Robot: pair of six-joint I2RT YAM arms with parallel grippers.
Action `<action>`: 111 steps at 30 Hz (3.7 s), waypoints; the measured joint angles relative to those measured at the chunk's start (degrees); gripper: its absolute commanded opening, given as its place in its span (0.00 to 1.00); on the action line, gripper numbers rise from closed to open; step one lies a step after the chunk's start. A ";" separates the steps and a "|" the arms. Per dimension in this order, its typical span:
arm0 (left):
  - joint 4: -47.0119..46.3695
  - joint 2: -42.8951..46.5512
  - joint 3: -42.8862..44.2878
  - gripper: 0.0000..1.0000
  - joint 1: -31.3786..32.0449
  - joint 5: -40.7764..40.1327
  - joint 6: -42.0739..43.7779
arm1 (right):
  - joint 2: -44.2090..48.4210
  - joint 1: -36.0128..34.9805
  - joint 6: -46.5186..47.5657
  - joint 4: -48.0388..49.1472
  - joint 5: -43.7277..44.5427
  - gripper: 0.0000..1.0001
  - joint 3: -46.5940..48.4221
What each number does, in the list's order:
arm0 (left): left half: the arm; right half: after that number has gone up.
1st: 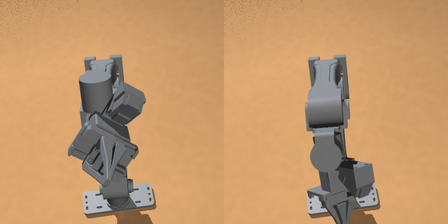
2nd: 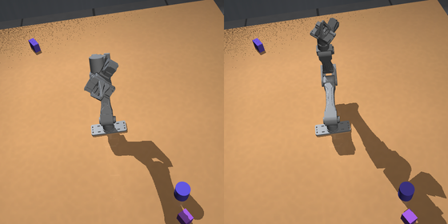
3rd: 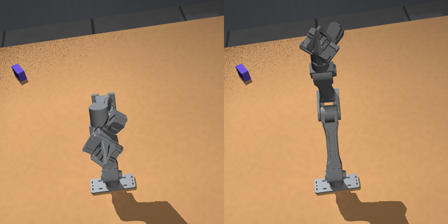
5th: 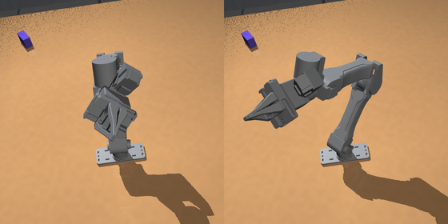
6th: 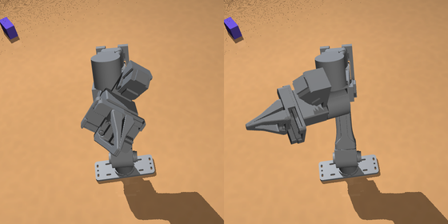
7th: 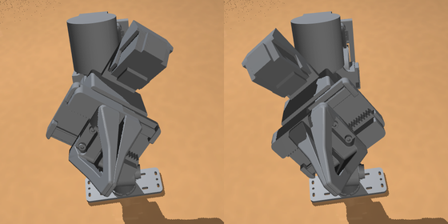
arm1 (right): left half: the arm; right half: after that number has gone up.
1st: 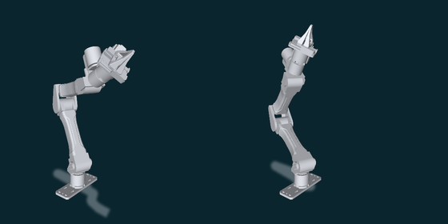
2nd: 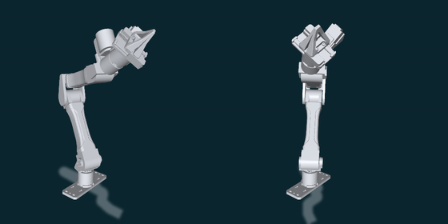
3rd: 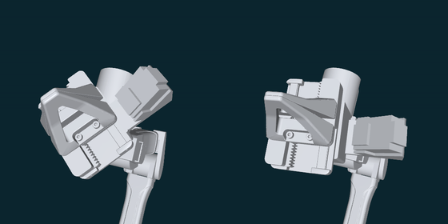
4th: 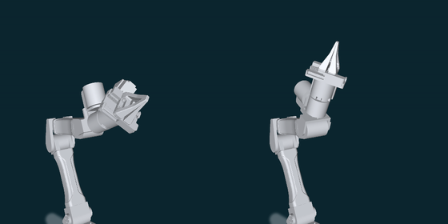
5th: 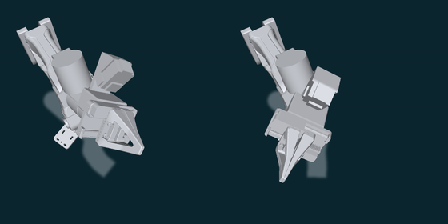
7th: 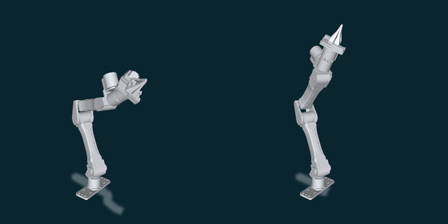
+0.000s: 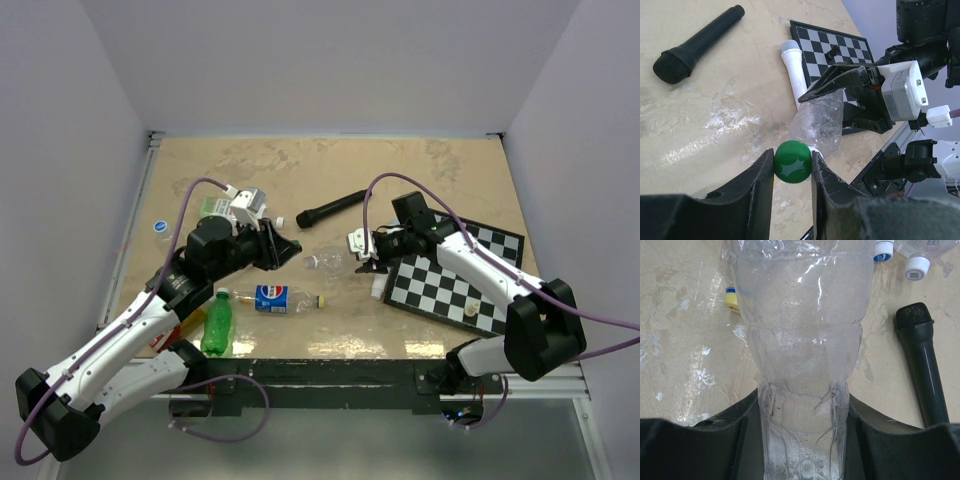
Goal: Unscrew the bottle caps
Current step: Place the plastic bottle at the center of the board, then place the bottle cap at the center of the board.
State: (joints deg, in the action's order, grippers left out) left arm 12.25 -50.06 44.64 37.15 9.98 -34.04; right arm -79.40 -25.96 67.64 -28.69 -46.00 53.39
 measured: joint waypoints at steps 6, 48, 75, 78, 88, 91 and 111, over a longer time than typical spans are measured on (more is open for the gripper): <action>0.35 0.85 0.00 0.00 0.00 -1.03 2.05 | 0.00 0.02 -0.15 0.00 0.00 0.00 0.00; -8.35 11.74 -12.04 0.00 0.00 1.46 35.78 | -52.02 30.03 -38.49 0.87 34.12 0.08 58.12; -10.43 11.32 -12.57 0.00 0.00 1.49 36.24 | -53.11 32.37 -38.10 -0.17 33.90 0.69 53.83; -10.47 11.30 -12.66 0.00 0.00 1.49 36.24 | -51.52 32.44 -38.07 0.04 33.03 0.70 52.04; -10.47 11.28 -12.66 0.00 0.00 1.49 36.26 | -45.70 32.48 -37.81 1.57 29.92 0.70 50.82; -10.47 11.28 -12.68 0.00 0.00 1.49 36.26 | -45.70 32.46 -37.48 1.68 29.57 0.71 50.45; -10.47 11.02 -12.68 0.00 0.00 1.57 36.28 | -42.97 32.48 -35.30 1.57 25.07 0.71 47.80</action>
State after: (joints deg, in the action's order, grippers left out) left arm 1.78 -39.05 31.97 37.15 11.55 2.24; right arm -122.37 6.52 32.34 -27.11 -20.93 101.19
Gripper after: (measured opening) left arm 0.337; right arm 0.709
